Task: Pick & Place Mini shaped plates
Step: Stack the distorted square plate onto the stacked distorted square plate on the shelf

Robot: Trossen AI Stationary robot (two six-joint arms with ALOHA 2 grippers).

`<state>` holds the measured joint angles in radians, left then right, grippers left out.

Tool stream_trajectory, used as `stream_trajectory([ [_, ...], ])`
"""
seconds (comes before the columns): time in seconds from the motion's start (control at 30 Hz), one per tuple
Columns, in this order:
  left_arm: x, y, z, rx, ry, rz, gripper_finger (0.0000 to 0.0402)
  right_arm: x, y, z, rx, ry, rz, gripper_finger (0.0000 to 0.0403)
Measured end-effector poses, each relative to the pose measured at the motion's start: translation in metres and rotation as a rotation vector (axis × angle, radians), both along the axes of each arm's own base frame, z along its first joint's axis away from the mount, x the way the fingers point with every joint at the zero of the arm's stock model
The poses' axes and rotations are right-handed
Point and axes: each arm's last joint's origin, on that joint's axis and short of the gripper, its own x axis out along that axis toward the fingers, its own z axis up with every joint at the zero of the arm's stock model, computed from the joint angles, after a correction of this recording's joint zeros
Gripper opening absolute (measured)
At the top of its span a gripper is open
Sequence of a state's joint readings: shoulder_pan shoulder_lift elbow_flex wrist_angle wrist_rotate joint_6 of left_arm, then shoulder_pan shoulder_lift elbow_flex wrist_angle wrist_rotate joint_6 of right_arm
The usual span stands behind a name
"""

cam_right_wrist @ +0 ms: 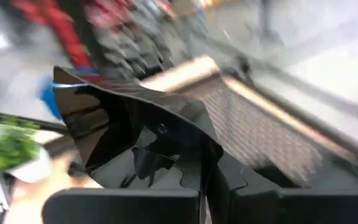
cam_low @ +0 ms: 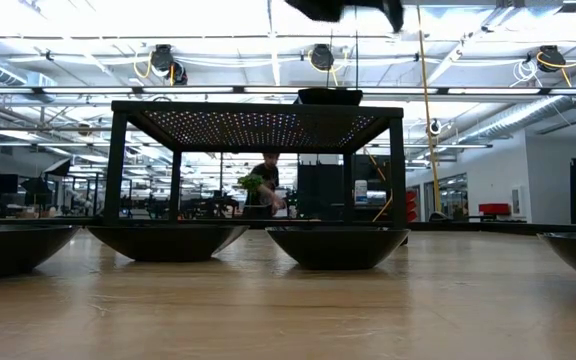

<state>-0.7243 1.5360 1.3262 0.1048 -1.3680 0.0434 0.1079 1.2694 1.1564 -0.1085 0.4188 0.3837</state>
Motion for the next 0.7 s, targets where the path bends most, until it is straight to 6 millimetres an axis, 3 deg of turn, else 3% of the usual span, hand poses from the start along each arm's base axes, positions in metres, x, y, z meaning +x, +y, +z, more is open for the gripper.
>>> stream_trajectory([
  [0.2,-0.01,-0.001,-0.02,-0.015,0.023,0.063,0.0283,-0.013,-0.017,-0.005,0.083,0.185,-0.214,0.0],
  [0.7,-0.001,0.016,-0.034,-0.118,0.064,0.02,0.0245,0.0,-0.048,-0.048,0.128,0.185,-0.257,0.0],
])
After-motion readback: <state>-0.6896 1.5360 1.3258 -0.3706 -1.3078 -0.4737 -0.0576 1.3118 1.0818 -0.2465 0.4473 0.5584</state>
